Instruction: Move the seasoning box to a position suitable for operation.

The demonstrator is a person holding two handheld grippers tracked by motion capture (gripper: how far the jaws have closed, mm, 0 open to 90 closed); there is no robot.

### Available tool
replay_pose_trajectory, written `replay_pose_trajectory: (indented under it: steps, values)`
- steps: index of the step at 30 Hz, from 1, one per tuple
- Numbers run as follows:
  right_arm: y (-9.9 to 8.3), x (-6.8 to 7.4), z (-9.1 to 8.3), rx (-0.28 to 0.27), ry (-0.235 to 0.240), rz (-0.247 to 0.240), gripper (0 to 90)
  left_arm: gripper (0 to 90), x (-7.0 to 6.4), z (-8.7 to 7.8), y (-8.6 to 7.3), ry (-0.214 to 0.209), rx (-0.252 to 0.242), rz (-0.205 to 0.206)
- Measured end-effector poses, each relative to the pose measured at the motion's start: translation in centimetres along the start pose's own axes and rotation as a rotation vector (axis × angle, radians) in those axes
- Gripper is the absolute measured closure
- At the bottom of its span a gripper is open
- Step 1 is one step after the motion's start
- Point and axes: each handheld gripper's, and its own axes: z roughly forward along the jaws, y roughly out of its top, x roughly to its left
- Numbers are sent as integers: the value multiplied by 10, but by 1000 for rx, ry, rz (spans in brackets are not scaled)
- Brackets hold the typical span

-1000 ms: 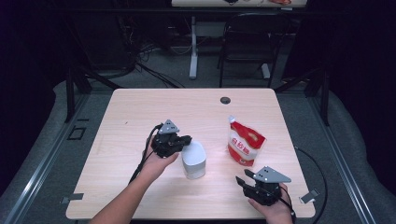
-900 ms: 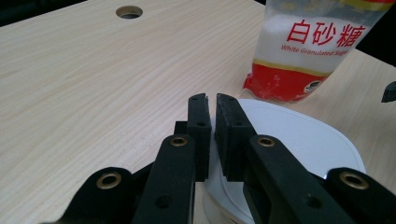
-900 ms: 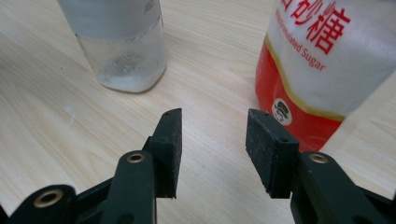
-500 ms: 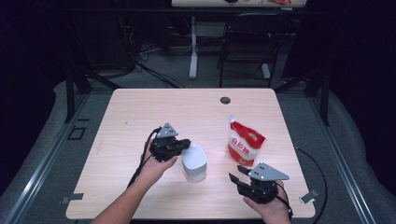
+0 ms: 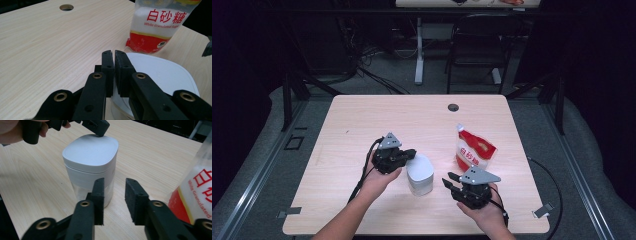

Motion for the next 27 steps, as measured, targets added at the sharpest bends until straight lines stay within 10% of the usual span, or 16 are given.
replay_pose_trajectory:
  steps: [9, 27]
  values:
    - [2, 5, 15, 28, 15, -19, 900, 871, 0, 0, 0, 0, -1, -1]
    - [2, 13, 34, 68, 54, -38, 900, 873, 0, 0, 0, 3, 0, 4]
